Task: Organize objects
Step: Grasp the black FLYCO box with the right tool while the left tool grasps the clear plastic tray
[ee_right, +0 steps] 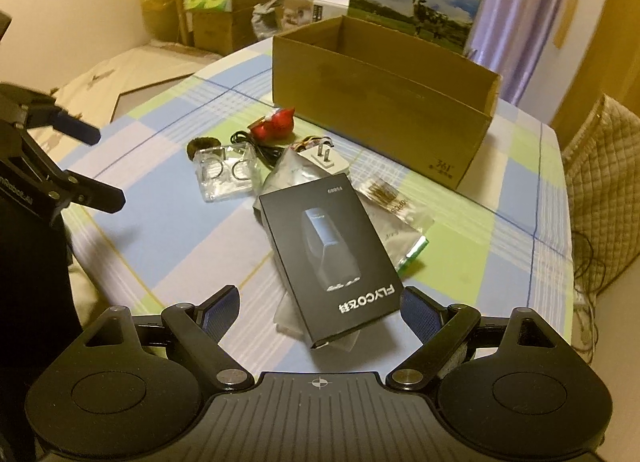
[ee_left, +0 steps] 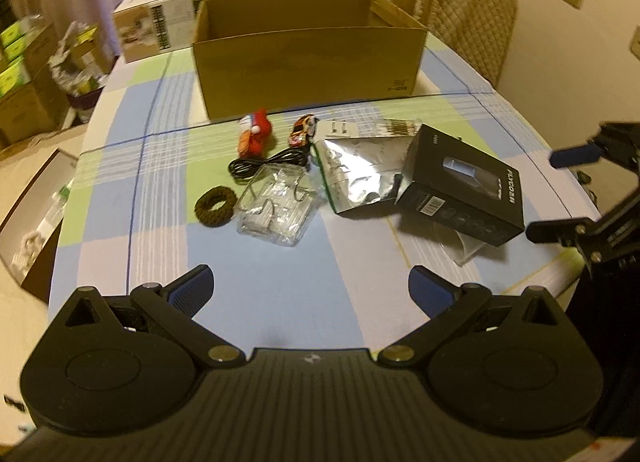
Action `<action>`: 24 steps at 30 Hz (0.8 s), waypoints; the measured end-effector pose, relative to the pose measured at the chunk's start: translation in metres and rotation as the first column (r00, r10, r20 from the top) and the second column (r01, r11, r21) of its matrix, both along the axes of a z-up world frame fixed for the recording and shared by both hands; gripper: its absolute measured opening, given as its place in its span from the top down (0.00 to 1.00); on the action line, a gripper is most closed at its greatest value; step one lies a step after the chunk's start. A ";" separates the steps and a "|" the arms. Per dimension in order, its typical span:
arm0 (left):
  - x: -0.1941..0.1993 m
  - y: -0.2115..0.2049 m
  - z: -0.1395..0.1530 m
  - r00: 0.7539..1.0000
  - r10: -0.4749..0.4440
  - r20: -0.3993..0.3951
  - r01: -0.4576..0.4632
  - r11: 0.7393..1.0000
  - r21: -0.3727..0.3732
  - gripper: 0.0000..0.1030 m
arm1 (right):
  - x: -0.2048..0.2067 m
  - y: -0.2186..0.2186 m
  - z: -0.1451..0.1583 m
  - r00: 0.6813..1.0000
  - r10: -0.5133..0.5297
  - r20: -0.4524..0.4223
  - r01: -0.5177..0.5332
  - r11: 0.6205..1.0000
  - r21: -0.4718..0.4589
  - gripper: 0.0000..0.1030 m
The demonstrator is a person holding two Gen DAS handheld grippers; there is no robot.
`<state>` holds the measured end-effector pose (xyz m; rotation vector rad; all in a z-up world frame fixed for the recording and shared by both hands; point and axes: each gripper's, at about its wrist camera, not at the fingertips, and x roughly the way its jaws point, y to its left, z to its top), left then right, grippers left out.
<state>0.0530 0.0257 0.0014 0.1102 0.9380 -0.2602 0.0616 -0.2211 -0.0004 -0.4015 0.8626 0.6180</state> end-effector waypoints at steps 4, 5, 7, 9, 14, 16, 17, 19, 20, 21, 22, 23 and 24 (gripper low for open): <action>0.006 -0.002 -0.001 0.998 -0.057 0.026 0.056 0.998 0.037 0.01 | 0.009 0.003 -0.005 0.999 0.033 -0.009 -0.033 0.999 -0.016 0.17; 0.008 -0.002 -0.001 0.997 -0.066 0.026 0.064 0.997 0.042 0.01 | 0.011 0.003 -0.007 0.999 0.039 -0.012 -0.040 0.999 -0.019 0.17; 0.013 -0.001 -0.002 0.997 -0.078 0.023 0.077 0.996 0.044 0.01 | 0.016 0.004 -0.009 0.998 0.054 -0.017 -0.055 0.998 -0.024 0.17; 0.018 0.000 -0.004 0.995 -0.093 0.021 0.091 0.995 0.047 0.01 | 0.020 0.006 -0.012 0.997 0.069 -0.020 -0.069 0.997 -0.033 0.17; 0.028 0.002 -0.007 0.992 -0.124 0.037 0.121 0.991 0.061 0.01 | 0.030 0.009 -0.019 0.992 0.126 -0.031 -0.128 0.991 -0.048 0.17; 0.032 0.001 -0.009 0.989 -0.144 0.045 0.140 0.987 0.078 0.01 | 0.035 0.010 -0.022 0.989 0.147 -0.036 -0.149 0.987 -0.055 0.17; 0.034 0.001 -0.011 0.988 -0.146 0.042 0.143 0.986 0.081 0.01 | 0.038 0.010 -0.024 0.987 0.156 -0.038 -0.158 0.986 -0.057 0.17; 0.039 0.002 -0.013 0.989 -0.147 0.036 0.144 0.987 0.074 0.01 | 0.043 0.011 -0.027 0.984 0.173 -0.042 -0.175 0.983 -0.059 0.17; 0.041 0.002 -0.013 0.989 -0.147 0.034 0.144 0.987 0.072 0.01 | 0.047 0.011 -0.028 0.983 0.178 -0.044 -0.181 0.982 -0.059 0.17; 0.043 0.003 -0.014 0.988 -0.148 0.032 0.145 0.987 0.072 0.01 | 0.050 0.011 -0.029 0.982 0.184 -0.048 -0.187 0.981 -0.058 0.17; 0.045 0.003 -0.015 0.988 -0.149 0.029 0.147 0.987 0.072 0.01 | 0.052 0.011 -0.029 0.981 0.190 -0.049 -0.193 0.980 -0.057 0.17; 0.047 0.003 -0.016 0.988 -0.150 0.027 0.148 0.986 0.071 0.01 | 0.055 0.011 -0.030 0.979 0.196 -0.051 -0.199 0.978 -0.059 0.17; 0.049 0.002 -0.018 0.988 -0.153 0.022 0.151 0.986 0.069 0.01 | 0.058 0.012 -0.031 0.978 0.203 -0.052 -0.206 0.976 -0.064 0.17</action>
